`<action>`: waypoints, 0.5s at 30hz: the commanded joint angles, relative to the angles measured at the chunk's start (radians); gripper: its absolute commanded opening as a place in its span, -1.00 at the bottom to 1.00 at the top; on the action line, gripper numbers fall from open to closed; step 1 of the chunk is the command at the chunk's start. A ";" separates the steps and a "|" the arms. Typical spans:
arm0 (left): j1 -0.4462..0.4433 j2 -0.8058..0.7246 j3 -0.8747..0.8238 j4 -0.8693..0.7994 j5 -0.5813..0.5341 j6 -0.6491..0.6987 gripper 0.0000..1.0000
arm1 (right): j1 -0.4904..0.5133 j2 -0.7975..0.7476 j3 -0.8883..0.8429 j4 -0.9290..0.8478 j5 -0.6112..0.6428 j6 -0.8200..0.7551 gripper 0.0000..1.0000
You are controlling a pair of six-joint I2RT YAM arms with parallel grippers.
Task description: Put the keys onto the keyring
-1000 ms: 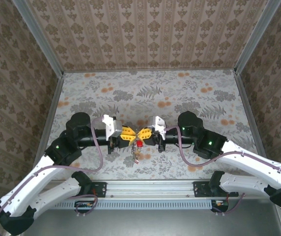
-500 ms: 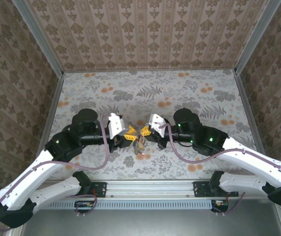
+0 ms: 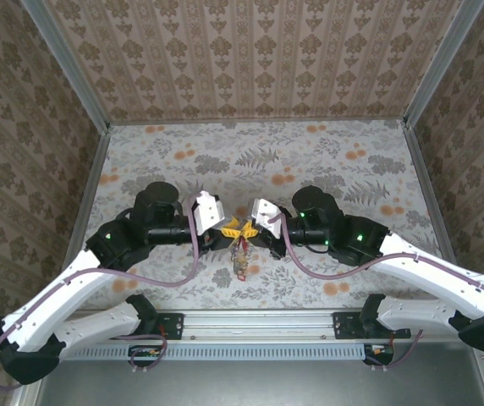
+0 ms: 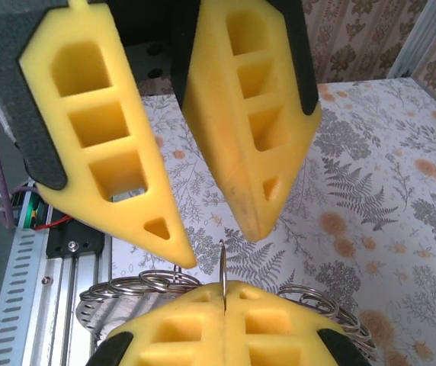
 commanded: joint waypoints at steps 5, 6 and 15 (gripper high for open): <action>-0.022 0.015 0.024 -0.017 -0.032 0.035 -0.57 | 0.007 -0.014 0.037 0.020 -0.035 -0.007 -1.00; -0.024 0.017 0.024 -0.020 -0.036 0.038 -0.61 | 0.007 -0.015 0.038 0.021 -0.037 -0.007 -1.00; -0.041 0.019 0.015 -0.030 -0.056 0.049 -1.00 | 0.007 -0.029 0.027 0.033 -0.045 -0.007 -1.00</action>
